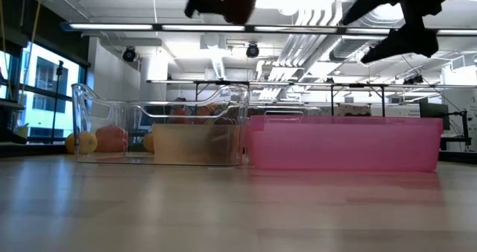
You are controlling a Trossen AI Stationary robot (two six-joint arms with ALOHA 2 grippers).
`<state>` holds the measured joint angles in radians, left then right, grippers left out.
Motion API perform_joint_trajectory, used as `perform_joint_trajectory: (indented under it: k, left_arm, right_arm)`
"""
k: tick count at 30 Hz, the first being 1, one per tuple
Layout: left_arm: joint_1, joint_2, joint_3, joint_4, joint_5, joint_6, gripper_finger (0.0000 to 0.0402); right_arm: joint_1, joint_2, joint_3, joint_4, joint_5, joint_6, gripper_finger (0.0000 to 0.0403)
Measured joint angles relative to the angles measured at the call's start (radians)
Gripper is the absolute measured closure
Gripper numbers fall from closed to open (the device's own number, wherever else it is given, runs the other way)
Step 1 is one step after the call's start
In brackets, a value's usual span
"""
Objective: Sort produce into baskets
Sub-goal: Put the red apple into the orange bin
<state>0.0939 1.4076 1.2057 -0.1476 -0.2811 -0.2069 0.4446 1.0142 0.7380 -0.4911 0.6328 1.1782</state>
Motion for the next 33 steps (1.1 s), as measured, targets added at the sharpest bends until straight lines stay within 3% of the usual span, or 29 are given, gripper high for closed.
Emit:
perform_joint_trajectory:
  k: [6,13,19,27,33]
  left_arm:
    - [0.088,0.088,0.0,0.031,0.049,-0.046,0.0126]
    - [0.214,0.077,-0.001,-0.116,0.053,0.029,0.0126]
    - [0.333,0.107,0.0,-0.11,0.188,0.051,0.0125]
    - [0.371,0.148,-0.001,-0.114,0.039,0.017,0.0125]
    - [0.394,0.171,0.0,-0.096,0.017,-0.025,0.0119]
  right_arm:
    - [0.0,0.0,0.0,0.074,0.061,0.0,0.0042]
    - [0.0,0.008,0.0,0.126,0.138,0.0,0.0042]
    - [0.0,0.059,0.0,0.142,0.177,0.0,0.0042]
    - [-0.001,0.166,0.0,0.287,0.157,0.0,0.0042]
    - [-0.025,0.225,0.0,0.401,0.148,0.0,0.0042]
